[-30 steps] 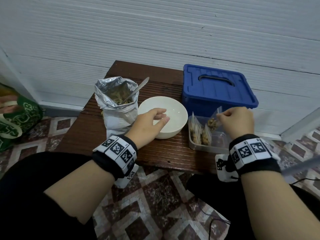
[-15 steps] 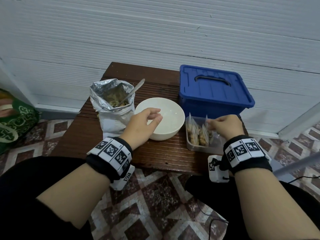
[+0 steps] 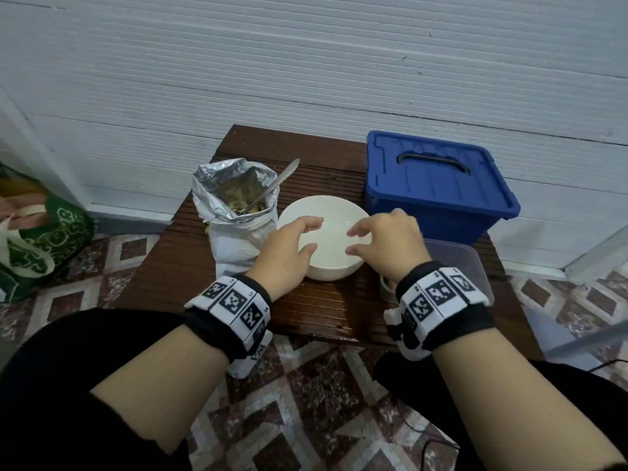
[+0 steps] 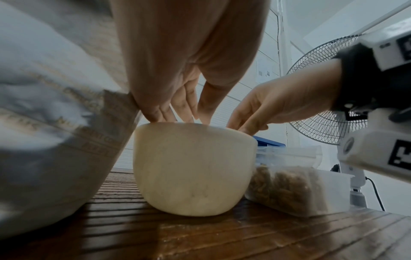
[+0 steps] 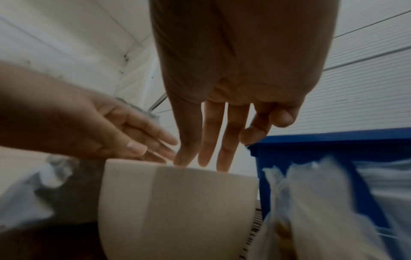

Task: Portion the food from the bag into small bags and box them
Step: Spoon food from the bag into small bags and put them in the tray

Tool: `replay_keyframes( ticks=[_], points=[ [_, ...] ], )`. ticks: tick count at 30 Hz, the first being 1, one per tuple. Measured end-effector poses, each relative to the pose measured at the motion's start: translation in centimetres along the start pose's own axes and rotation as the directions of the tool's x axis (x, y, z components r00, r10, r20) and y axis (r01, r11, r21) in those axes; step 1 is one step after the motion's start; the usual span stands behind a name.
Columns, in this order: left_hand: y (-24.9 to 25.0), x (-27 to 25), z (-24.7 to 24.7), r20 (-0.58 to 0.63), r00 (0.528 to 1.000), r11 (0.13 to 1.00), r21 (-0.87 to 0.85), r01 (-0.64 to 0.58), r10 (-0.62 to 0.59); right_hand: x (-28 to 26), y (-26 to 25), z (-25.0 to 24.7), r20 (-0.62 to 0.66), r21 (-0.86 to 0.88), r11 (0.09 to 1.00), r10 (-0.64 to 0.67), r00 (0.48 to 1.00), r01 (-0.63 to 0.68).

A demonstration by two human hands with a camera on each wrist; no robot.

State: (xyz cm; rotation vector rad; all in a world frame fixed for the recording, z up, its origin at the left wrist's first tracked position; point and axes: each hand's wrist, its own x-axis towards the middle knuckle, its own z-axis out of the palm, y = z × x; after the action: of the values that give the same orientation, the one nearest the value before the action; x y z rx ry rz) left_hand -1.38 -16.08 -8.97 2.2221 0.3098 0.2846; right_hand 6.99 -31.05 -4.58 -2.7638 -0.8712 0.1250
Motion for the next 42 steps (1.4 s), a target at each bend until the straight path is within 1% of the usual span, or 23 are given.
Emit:
replay_keyframes(
  ticks=[2,4,6,8,10,12,16,21,25,28,30,33,36,42],
  points=[
    [0.0,0.0,0.1,-0.002,1.0,1.0,0.001,0.006,-0.006,0.4,-0.9,0.2,0.106,-0.122,0.992,-0.001,0.994,0.014],
    [0.0,0.1,0.1,-0.001,1.0,1.0,0.01,0.01,-0.009,0.9,-1.3,0.5,0.166,-0.214,0.976,0.003,0.986,0.033],
    [0.0,0.1,0.1,0.001,1.0,1.0,0.007,0.009,-0.009,1.5,-1.4,0.9,0.199,-0.262,0.965,0.024,0.98,0.029],
    [-0.1,0.1,0.1,0.004,1.0,1.0,-0.004,0.007,-0.007,2.0,-1.4,1.5,0.216,-0.263,0.965,0.041,0.975,0.018],
    [-0.2,0.1,0.1,0.006,1.0,1.0,-0.019,0.007,-0.007,2.4,-1.2,2.1,0.22,-0.218,0.976,0.048,0.974,0.001],
    [-0.2,0.2,0.1,0.007,1.0,1.0,-0.029,0.011,-0.01,2.7,-1.1,2.6,0.206,-0.144,0.989,0.072,0.976,-0.043],
    [-0.2,0.1,0.1,0.013,1.0,1.0,-0.022,0.007,-0.007,2.6,-0.7,3.5,0.129,0.026,0.991,0.124,0.984,-0.128],
    [-0.1,0.2,0.1,0.012,1.0,1.0,-0.021,0.004,-0.003,1.8,-0.7,2.1,0.045,0.188,0.968,0.159,0.986,-0.165],
    [0.1,0.2,0.2,0.037,0.999,1.0,0.004,0.007,-0.007,1.6,-0.3,0.7,0.035,0.34,0.919,0.202,0.979,-0.202],
    [0.2,0.1,0.2,0.073,0.997,0.999,0.052,0.001,-0.005,1.3,0.2,0.1,0.037,0.491,0.841,0.24,0.97,-0.227],
    [0.2,0.0,0.2,0.095,0.996,0.997,0.082,-0.01,0.002,1.0,0.5,-0.2,0.016,0.564,0.793,0.269,0.963,-0.231],
    [0.2,0.0,0.2,0.12,0.993,0.99,0.143,-0.021,0.004,0.5,0.9,-0.5,-0.04,0.619,0.756,0.301,0.953,-0.213],
    [0.2,0.0,0.2,0.144,0.99,0.982,0.19,-0.023,-0.005,0.2,0.9,-0.6,-0.108,0.643,0.743,0.326,0.939,-0.184],
    [0.2,-0.1,0.3,0.172,0.985,0.972,0.233,-0.037,-0.004,0.5,0.9,-0.7,-0.191,0.68,0.72,0.354,0.915,-0.137]
  ],
)
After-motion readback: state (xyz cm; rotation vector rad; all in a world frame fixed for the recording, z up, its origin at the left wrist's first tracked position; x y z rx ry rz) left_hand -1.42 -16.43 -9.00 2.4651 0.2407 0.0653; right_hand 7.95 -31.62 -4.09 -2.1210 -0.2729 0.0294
